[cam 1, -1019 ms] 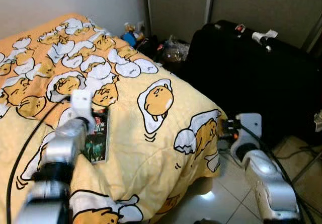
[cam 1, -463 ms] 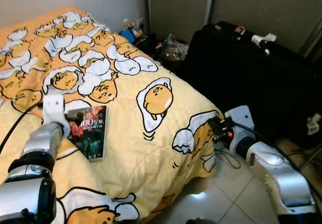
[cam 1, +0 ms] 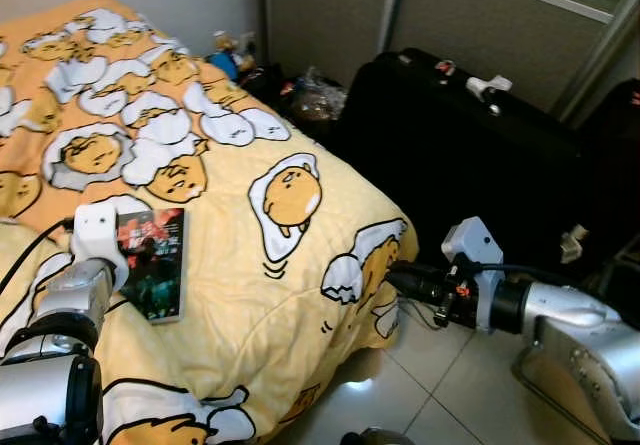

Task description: Clean up the room

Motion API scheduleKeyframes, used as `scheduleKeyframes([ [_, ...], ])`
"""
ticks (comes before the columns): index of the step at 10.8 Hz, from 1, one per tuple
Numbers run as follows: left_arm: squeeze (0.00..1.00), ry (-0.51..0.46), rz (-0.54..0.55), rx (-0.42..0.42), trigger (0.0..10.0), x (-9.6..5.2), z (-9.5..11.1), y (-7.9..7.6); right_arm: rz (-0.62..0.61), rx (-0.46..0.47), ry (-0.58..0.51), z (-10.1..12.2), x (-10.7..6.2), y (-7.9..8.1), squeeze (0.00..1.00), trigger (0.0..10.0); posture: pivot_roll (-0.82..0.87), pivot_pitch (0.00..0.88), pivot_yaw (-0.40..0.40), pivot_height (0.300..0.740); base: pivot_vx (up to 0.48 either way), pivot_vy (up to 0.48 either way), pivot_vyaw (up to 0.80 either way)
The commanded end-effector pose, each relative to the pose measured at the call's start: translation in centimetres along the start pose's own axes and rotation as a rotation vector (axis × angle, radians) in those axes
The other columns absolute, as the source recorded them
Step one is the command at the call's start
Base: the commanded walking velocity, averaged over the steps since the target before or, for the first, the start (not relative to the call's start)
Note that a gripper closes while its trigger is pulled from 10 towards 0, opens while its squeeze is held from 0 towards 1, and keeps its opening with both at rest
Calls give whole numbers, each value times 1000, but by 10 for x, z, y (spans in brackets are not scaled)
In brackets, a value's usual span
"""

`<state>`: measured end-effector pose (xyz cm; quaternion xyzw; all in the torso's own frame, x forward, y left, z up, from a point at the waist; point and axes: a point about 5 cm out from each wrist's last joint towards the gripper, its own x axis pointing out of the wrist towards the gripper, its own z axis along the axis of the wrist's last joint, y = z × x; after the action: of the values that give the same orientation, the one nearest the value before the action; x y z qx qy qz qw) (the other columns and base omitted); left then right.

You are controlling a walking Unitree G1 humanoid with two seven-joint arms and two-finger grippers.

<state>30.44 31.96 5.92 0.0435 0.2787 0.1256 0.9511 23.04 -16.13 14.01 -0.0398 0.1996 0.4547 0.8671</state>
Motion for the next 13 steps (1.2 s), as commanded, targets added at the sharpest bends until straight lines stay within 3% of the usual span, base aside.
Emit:
scheduleKeyframes([
  [1, 0, 14, 24, 32, 10000, -2, -4, 7, 23, -21, -6, 7, -1, 2, 0, 10000, -236, 31, -55, 740, 0, 0, 0],
  [2, 0, 39, 34, 73, 10000, -2, -10, 8, 25, -14, 1, 6, -1, 3, 0, 10000, -239, 32, -47, 740, 0, 0, 0],
  [3, 0, 56, 118, 139, 10000, -5, -15, 18, 25, -4, 6, 4, -2, 7, 0, 10000, -242, 35, -40, 740, 0, 0, 0],
  [5, 0, 79, 135, 128, 10000, -6, -19, 22, 38, 14, 18, 1, -3, 11, 0, 10000, -256, 44, -36, 740, 0, 0, 0],
  [7, 0, 139, -31, -21, 10000, -5, -35, 3, 49, 22, 29, 1, -6, 13, 0, 10000, -270, 42, -31, 740, 0, 0, 0],
  [10, 0, 160, -301, -129, 10000, -3, -38, -37, 25, 31, 9, 2, -2, 13, 0, 10000, -242, 33, -10, 740, 0, 0, 0],
  [13, 0, 144, -411, -264, 10000, -1, -28, -62, -5, 39, -23, 1, 8, 14, 0, 10000, -209, 37, 20, 740, 0, 0, 0],
])
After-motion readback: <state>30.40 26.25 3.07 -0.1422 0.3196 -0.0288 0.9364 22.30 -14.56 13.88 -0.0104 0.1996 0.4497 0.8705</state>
